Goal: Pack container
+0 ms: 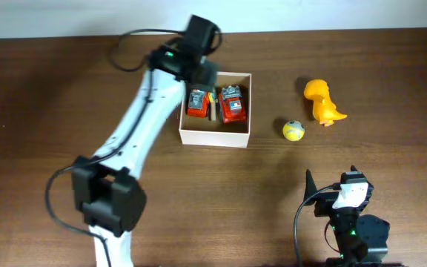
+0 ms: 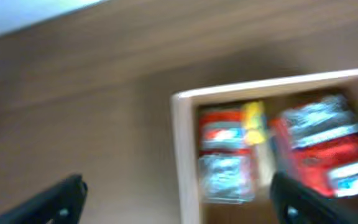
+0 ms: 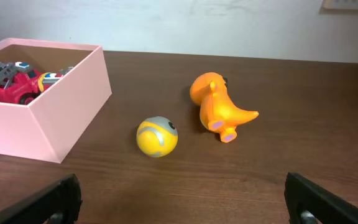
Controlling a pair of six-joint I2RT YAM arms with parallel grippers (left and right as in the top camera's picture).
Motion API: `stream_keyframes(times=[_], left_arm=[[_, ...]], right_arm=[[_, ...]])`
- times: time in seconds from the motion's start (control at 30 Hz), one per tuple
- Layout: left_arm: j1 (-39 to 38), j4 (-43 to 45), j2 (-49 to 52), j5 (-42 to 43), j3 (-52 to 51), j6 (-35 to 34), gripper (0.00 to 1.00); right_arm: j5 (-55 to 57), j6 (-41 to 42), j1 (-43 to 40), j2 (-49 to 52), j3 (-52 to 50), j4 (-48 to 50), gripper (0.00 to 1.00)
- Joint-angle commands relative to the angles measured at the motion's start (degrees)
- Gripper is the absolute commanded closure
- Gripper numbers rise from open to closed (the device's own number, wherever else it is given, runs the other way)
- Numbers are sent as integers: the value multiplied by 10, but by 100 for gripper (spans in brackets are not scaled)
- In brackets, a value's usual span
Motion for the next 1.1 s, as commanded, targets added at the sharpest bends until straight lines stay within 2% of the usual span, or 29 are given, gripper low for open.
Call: stream_keyframes(times=[0.0,0.1,0.2,0.33,0.6,1.07], left_arm=[[52,-33,-43,-57,11,2,1],[95,-60,-57,-41,11,-15,1],[147,-64,-63,47,11,-18,1],[198,-67,-61,117,11,-18,1],[240,-66,-61,120,11,-18,1],[240,-68,-61,120,11,-18,1]], right_arm=[[-5,-4,3,-6,-4,0,1],[-5,-4,3,-6,-4,0,1],[-5,-4,3,-6,-4,0,1],[-5,-4,3,-6,-4,0,1],[-5,-4,3,-6,-4,0,1],[-5,-4,3,-6,-4,0,1]])
